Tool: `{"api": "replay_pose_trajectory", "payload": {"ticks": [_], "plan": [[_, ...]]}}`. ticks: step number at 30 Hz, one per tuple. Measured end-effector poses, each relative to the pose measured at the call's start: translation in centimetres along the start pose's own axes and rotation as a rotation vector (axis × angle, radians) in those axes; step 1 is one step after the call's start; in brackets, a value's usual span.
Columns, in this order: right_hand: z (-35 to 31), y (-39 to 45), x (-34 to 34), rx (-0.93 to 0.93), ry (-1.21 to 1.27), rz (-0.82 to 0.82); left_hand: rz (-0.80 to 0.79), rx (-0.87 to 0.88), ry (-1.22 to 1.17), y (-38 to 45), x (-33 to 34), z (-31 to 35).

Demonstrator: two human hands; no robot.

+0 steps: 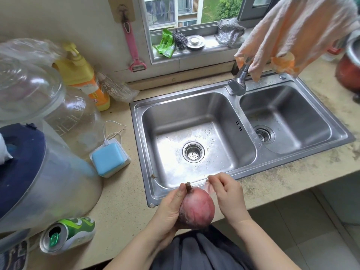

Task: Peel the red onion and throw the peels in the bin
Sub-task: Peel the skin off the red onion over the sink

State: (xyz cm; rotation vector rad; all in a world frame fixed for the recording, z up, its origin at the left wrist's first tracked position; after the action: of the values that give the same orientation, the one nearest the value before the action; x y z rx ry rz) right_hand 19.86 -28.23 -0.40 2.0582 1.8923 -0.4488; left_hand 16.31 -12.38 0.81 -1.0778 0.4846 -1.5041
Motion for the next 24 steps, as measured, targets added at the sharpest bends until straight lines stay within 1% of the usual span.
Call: {"api": "replay_pose_trajectory", "payload": {"ticks": [2,4,5,6,7,9,11,13,16,17,19,22,24], "plan": [[1.5,0.1,-0.5,0.181,0.101,0.059,-0.061,-0.071,-0.08,0.2,0.1,-0.3],[2.8,0.0,-0.9,0.345,0.266,0.175,-0.105,-0.094,-0.183,0.2,0.1,-0.5],[3.1,0.0,-1.3,0.391,0.324,0.23,-0.101,-0.095,-0.222,0.3,0.1,-0.4],[3.1,0.1,-1.7,0.393,0.347,0.26,-0.078,-0.101,-0.244,0.4,0.0,-0.4],[2.9,0.2,-2.0,0.362,0.355,0.256,-0.043,-0.11,-0.243,0.4,-0.2,-0.3],[1.8,0.5,-2.2,0.249,0.383,0.173,0.022,-0.104,-0.198,0.4,-0.4,-0.3],[0.3,0.4,-1.4,0.108,0.4,0.017,0.045,-0.074,-0.093,0.6,-0.5,-0.2],[-1.3,0.2,-0.1,-0.024,0.35,-0.134,0.059,-0.03,0.027,0.4,-0.3,-0.1],[-2.5,-0.2,0.8,-0.14,0.299,-0.268,0.088,-0.016,0.083,0.0,-0.5,0.1],[-2.7,-0.3,0.9,-0.153,0.298,-0.32,0.088,-0.003,0.096,-0.1,-0.7,0.2],[-3.1,-0.6,1.0,-0.099,0.338,-0.405,0.051,0.051,0.17,-0.4,-1.2,0.6],[-3.8,-0.7,1.2,-0.042,0.407,-0.446,-0.007,0.098,0.277,-0.9,-1.3,1.2],[-4.2,-0.7,1.3,-0.061,0.424,-0.465,0.035,0.114,0.308,-1.2,-1.4,1.5]]}}
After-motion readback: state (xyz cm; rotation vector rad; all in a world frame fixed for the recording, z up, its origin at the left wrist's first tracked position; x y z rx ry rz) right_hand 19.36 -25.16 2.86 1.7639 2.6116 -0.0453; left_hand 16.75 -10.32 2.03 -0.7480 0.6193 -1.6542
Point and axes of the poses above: each hand's wrist, its own y-axis towards the middle knuckle, its own x-axis out of the palm, z = x × y, the point moved 3 cm from there along y, towards the middle knuckle, and after that the axes turned 11 degrees about -x, right-handed, at the moved point
